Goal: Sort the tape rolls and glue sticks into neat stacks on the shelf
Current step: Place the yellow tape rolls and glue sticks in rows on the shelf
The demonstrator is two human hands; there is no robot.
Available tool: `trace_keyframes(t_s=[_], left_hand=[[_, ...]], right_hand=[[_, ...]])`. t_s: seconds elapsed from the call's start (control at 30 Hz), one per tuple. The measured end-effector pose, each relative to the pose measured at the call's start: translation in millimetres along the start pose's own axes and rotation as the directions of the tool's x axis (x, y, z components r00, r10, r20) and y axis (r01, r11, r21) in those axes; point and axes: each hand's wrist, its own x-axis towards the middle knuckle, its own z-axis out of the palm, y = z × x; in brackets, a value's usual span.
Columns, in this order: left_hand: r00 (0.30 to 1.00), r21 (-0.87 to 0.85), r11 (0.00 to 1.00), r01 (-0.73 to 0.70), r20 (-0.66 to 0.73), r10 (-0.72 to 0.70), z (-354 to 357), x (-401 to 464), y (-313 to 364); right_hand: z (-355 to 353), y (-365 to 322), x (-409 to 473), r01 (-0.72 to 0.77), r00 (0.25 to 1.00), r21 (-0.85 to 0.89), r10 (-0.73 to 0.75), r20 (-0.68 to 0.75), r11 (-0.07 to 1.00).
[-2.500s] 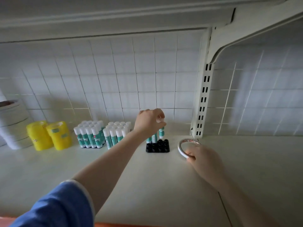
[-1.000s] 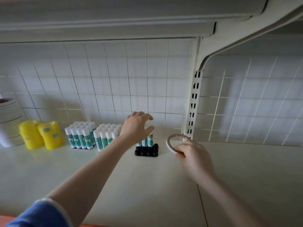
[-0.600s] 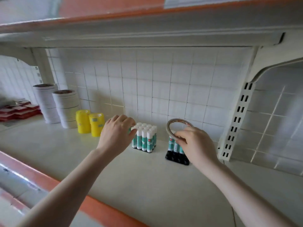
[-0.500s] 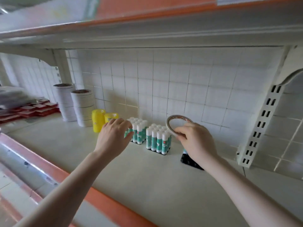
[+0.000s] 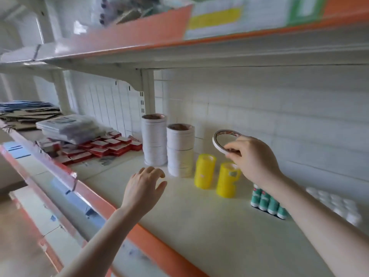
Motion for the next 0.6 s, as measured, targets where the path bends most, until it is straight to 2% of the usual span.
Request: trace_keyframes(t_s=[0.27,0.4,0.6], left_hand=[[0.994,-0.084,0.992,0.094,0.062,-0.089,15,16,-83],[0.984,-0.133,0.98,0.151,0.119,-0.136,27,14,-93],[0.98,-0.179,0.965,0.19,0.087,-0.177,30,11,-96]], right_hand=[[51,-62,88,0.001,0.998,-0.056,0.003,0.067,0.998],[69,-73,116,-0.022,0.99,-0.045,0.028,0.14,0.999],[87,-71,139,-0.058,0.974,-0.033,0.064,0.215,0.998]])
